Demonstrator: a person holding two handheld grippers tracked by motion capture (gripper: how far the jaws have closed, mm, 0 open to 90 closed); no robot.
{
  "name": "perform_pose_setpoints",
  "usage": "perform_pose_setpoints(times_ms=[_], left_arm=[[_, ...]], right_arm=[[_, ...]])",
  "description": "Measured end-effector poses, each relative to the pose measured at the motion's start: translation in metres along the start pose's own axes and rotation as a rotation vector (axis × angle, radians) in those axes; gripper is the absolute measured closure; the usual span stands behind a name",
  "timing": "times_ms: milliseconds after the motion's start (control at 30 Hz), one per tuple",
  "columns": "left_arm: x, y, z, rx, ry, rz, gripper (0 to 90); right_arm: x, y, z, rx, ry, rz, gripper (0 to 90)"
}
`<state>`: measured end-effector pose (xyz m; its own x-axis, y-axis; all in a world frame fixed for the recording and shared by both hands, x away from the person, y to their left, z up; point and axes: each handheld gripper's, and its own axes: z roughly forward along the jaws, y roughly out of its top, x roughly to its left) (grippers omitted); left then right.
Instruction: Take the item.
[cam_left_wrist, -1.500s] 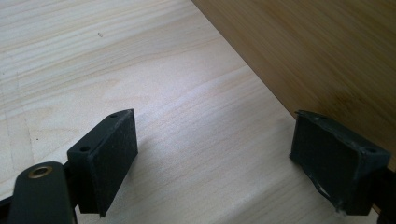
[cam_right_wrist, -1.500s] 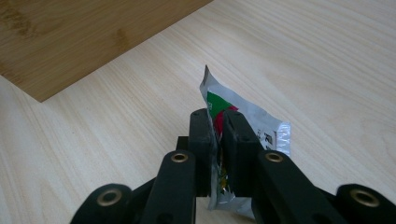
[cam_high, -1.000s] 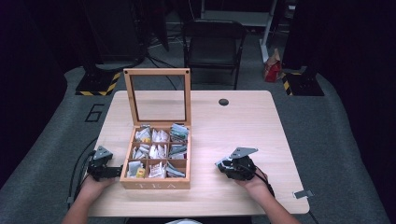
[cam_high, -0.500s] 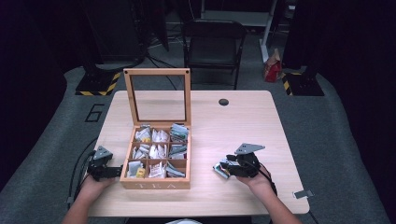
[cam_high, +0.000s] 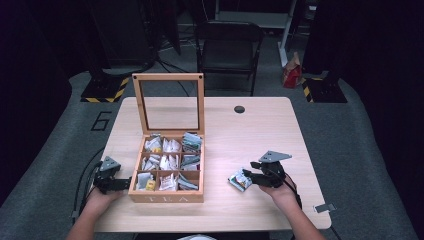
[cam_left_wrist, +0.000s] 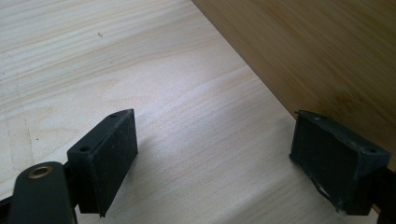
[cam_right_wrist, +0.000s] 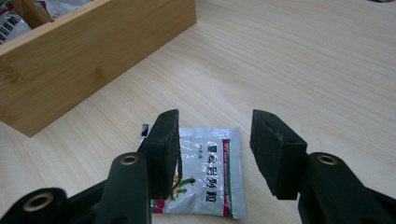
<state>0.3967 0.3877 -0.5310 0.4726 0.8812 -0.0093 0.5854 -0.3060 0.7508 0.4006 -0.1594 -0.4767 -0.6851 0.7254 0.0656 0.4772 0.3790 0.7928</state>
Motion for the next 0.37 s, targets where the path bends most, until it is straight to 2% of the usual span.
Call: perform_pose_setpoints(times_ms=[67, 367], left_arm=[[0.0000, 0.0000, 0.0000, 0.000, 0.000, 0.000, 14.3], [0.0000, 0.0000, 0.0000, 0.000, 0.000, 0.000, 14.3]], right_arm=[[-0.0004, -0.0015, 0.0001, 0.006, -0.008, 0.015, 51.9], [-0.0039, -0.0065, 0.0026, 0.023, -0.029, 0.015, 51.1]])
